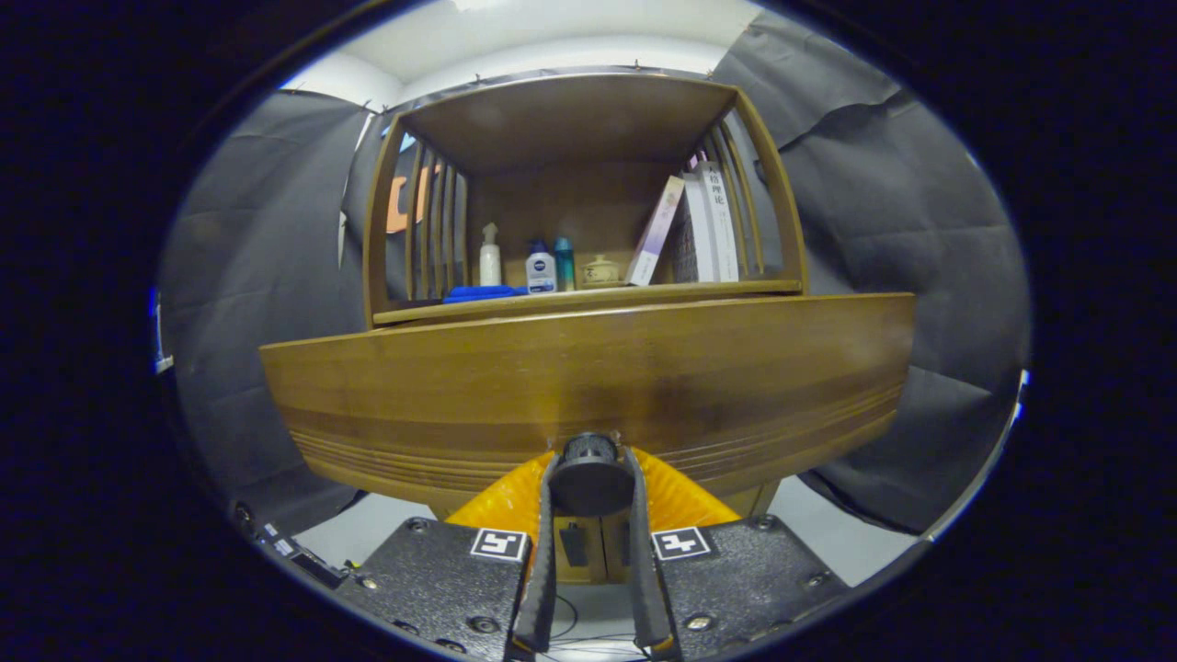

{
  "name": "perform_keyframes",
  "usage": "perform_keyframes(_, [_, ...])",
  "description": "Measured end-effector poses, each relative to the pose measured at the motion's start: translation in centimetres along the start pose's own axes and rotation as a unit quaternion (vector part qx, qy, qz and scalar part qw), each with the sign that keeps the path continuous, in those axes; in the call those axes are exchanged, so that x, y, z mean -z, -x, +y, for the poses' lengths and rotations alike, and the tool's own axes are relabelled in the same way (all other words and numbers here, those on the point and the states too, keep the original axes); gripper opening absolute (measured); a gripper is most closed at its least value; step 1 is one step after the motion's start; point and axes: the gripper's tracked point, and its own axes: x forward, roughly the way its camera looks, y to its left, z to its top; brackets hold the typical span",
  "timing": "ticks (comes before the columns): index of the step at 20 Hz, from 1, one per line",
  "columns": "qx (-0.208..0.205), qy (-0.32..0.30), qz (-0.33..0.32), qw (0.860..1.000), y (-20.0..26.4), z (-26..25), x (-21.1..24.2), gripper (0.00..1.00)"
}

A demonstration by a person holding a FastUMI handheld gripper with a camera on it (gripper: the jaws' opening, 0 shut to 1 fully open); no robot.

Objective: Pull open the drawer, take out the items inside it, and place them on the countertop above the cabinet.

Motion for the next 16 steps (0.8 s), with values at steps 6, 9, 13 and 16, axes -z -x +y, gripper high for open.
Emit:
perform_keyframes(6, [0.0,0.017,0.009,1.0,3.0,0.7,1.1,0.36])
perform_keyframes(9, [0.002,0.014,0.014,1.0,3.9,0.5,1.3,0.36])
perform_keyframes(13, [0.007,0.012,0.015,1.0,4.1,0.6,1.5,0.36])
perform_keyframes(16, [0.004,0.015,0.017,1.0,4.0,0.6,1.6,0.36])
